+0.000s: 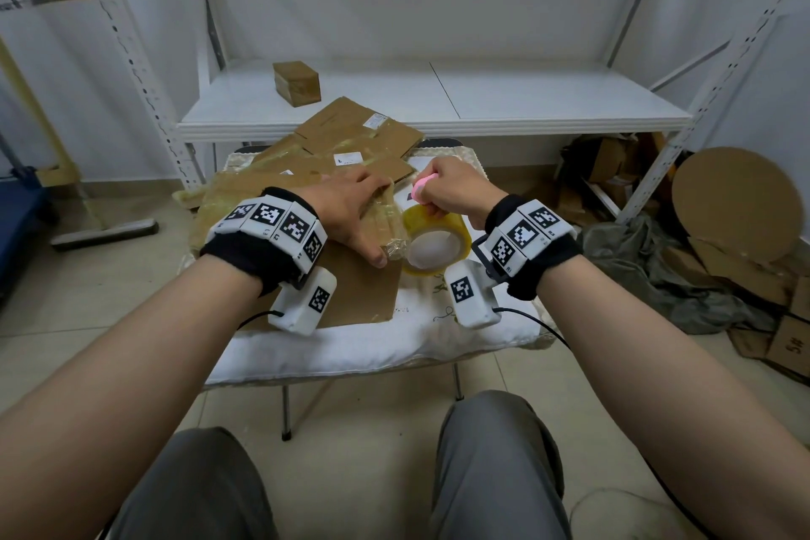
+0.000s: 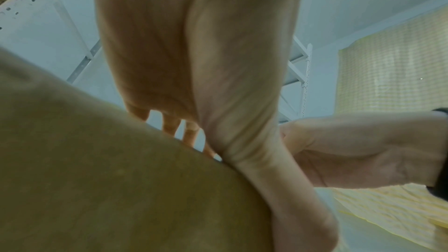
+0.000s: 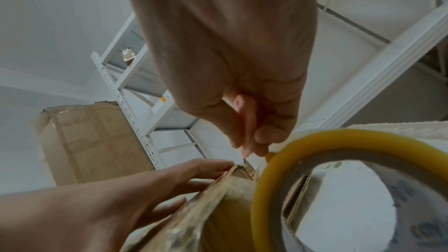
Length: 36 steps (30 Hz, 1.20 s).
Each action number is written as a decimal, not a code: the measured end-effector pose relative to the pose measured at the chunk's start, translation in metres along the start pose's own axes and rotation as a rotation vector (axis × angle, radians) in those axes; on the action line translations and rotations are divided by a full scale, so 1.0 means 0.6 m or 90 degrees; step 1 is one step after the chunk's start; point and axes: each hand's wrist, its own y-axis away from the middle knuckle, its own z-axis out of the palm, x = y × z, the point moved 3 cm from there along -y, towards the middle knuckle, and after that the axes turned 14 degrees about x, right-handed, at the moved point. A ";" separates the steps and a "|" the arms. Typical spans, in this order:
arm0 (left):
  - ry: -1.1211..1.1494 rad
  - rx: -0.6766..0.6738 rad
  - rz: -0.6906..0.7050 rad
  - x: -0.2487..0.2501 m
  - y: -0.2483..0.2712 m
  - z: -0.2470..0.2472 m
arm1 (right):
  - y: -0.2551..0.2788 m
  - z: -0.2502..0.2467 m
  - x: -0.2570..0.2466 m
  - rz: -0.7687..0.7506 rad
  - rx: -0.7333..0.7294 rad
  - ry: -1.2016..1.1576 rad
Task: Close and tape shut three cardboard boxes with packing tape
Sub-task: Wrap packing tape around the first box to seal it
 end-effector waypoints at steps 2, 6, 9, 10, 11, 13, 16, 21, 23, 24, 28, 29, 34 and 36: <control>0.001 0.001 0.001 0.000 -0.001 0.001 | -0.005 0.006 -0.006 0.001 -0.014 0.040; 0.001 0.004 0.005 -0.002 -0.002 0.002 | -0.010 0.013 -0.015 0.012 -0.035 0.091; 0.006 0.004 0.001 -0.004 -0.003 0.004 | -0.010 0.014 -0.022 0.023 -0.050 0.114; 0.009 0.005 0.000 -0.005 -0.003 0.005 | -0.010 0.014 -0.024 0.025 -0.056 0.116; 0.010 0.006 -0.001 -0.006 -0.004 0.006 | -0.010 0.014 -0.027 0.027 -0.062 0.119; 0.008 0.005 -0.004 -0.007 -0.006 0.007 | -0.010 0.014 -0.031 0.027 -0.073 0.131; 0.005 0.002 -0.006 -0.007 -0.006 0.008 | -0.011 0.016 -0.035 0.027 -0.085 0.157; 0.009 0.005 -0.005 -0.008 -0.007 0.008 | -0.009 0.017 -0.036 0.028 -0.110 0.171; 0.008 0.002 -0.008 -0.008 -0.007 0.009 | -0.011 0.015 -0.034 0.033 -0.124 0.156; 0.009 0.000 -0.010 -0.009 -0.007 0.009 | -0.011 0.013 -0.034 0.034 -0.129 0.151; 0.011 -0.004 -0.018 -0.011 -0.009 0.010 | -0.010 0.009 -0.030 0.045 -0.143 0.125; 0.012 -0.008 -0.021 -0.011 -0.009 0.010 | -0.009 0.009 -0.030 0.048 -0.144 0.118; 0.003 -0.009 -0.025 -0.010 -0.008 0.010 | -0.013 0.004 -0.020 0.061 -0.102 0.059; 0.004 -0.011 -0.026 -0.010 -0.006 0.009 | -0.019 0.005 -0.013 0.057 -0.057 0.025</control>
